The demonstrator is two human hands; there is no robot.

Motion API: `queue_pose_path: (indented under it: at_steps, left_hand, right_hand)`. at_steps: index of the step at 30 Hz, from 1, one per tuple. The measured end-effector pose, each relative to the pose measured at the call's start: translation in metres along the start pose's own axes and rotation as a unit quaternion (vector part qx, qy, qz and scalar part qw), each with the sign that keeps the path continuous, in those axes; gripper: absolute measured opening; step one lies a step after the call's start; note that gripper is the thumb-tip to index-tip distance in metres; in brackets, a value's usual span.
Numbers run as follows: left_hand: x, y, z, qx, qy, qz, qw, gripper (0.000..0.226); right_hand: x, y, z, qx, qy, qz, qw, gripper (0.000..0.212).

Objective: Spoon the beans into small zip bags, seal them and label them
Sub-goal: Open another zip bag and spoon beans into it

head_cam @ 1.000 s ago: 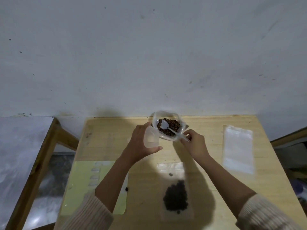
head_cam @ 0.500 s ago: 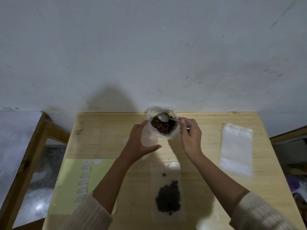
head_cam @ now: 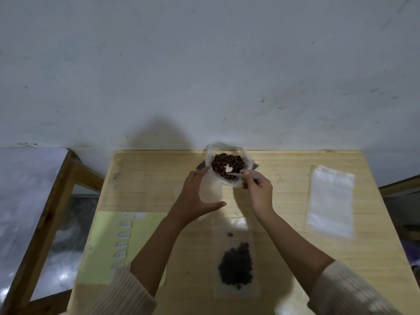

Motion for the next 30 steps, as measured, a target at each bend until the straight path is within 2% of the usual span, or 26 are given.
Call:
queue_pose_path:
  at_steps: [6,10,14,18,25,30]
  left_hand:
    - [-0.006,-0.005,0.0,0.001,0.009,-0.016,1.0,0.096]
    - [-0.004,-0.01,-0.002,0.036,0.011,-0.048,0.998,0.097]
    - [0.0,-0.01,-0.005,0.105,0.019,-0.086,0.991,0.103]
    - [0.002,-0.005,-0.015,0.156,0.056,-0.088,0.982,0.109]
    - [-0.003,0.004,-0.029,0.108,0.12,-0.076,0.984,0.105]
    - [-0.005,0.0,-0.028,0.104,0.127,-0.077,0.983,0.103]
  right_hand:
    - [0.001,-0.006,-0.001,0.054,0.052,-0.044,0.996,0.019]
    - [-0.002,-0.023,0.004,0.094,0.05,-0.078,0.991,0.022]
    - [-0.007,-0.042,0.019,0.135,0.022,-0.101,0.985,0.02]
    - [-0.02,-0.053,0.048,0.152,-0.026,-0.094,0.984,0.026]
    - [-0.045,-0.058,0.083,0.069,-0.135,0.005,0.988,0.017]
    - [-0.042,-0.07,0.079,0.07,-0.145,-0.064,0.985,0.019]
Point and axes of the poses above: each hand's wrist, its own x-axis towards the middle knuckle, its own y-axis out of the palm, z = x × y, the point moved 4 cm from there along x, towards the middle knuckle, and after that the axes turned 12 degrees about -y, right-handed, at the moved point
